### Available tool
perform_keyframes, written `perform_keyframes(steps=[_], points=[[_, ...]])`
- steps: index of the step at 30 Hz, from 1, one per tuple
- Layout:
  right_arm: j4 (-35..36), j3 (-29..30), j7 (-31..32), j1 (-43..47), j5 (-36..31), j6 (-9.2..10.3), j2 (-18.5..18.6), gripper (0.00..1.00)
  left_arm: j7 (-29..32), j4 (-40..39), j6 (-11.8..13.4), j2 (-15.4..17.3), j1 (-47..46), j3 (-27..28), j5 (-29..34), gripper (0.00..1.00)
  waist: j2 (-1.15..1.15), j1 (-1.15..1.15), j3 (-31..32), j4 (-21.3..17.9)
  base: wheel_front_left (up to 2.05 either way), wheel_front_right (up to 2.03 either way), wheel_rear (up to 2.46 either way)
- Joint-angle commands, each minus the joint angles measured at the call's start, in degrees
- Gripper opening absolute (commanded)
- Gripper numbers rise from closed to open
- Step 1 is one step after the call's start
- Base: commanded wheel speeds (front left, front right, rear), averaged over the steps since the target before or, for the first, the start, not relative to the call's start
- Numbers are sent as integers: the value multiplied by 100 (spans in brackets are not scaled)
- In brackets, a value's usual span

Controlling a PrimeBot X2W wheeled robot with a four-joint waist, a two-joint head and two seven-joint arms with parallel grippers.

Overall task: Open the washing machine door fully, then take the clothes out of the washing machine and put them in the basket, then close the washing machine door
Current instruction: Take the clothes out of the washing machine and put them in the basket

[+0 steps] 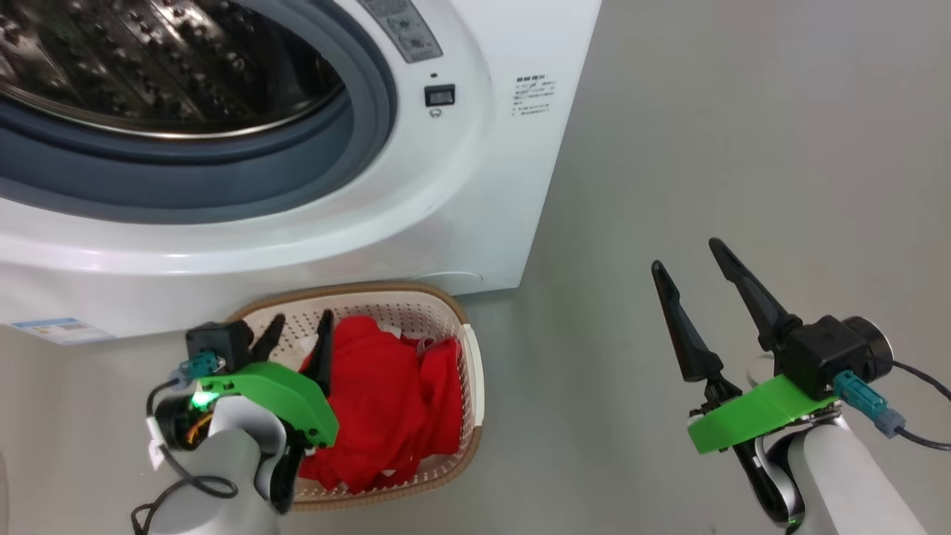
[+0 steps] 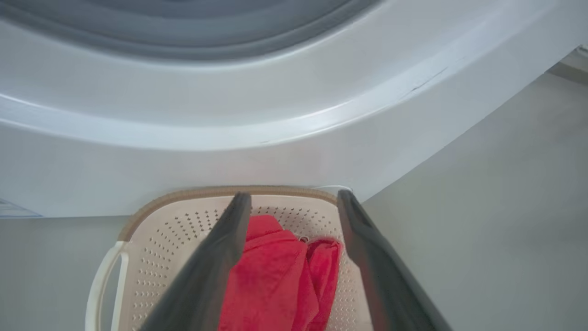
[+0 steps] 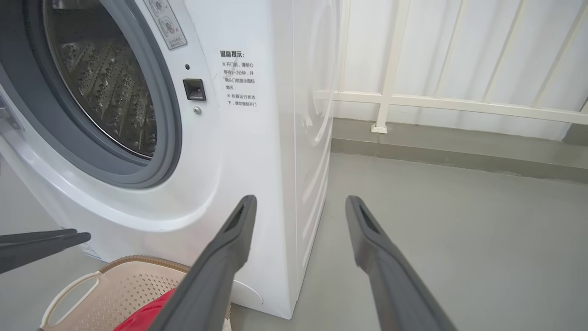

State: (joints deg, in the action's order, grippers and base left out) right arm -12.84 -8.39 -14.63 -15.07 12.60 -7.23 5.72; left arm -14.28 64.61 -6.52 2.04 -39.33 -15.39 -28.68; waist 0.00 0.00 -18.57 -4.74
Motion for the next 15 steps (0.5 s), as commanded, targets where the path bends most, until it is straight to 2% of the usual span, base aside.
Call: perform_keyframes(steps=[1, 5, 12, 15], points=[[108, -83, -37, 130, -17, -25, 40, 100, -68, -408, 53, 205, 178, 195, 95, 100, 0, 0, 181, 87, 0, 0, 0], [83, 1, -37, 195, -44, -25, 32, 100, -70, -1577, 242, 304, 662, 427, 353, 100, 0, 0, 366, 124, 0, 0, 0], [15, 128, -37, 286, -91, -25, -4, 100, -71, -3452, 433, 329, 1671, 883, 810, 100, 0, 0, 739, 147, 0, 0, 0], [-17, 162, -37, 316, -104, -25, -23, 100, -71, -3926, 491, 348, 1955, 1015, 960, 100, 0, 0, 902, 145, 0, 0, 0]])
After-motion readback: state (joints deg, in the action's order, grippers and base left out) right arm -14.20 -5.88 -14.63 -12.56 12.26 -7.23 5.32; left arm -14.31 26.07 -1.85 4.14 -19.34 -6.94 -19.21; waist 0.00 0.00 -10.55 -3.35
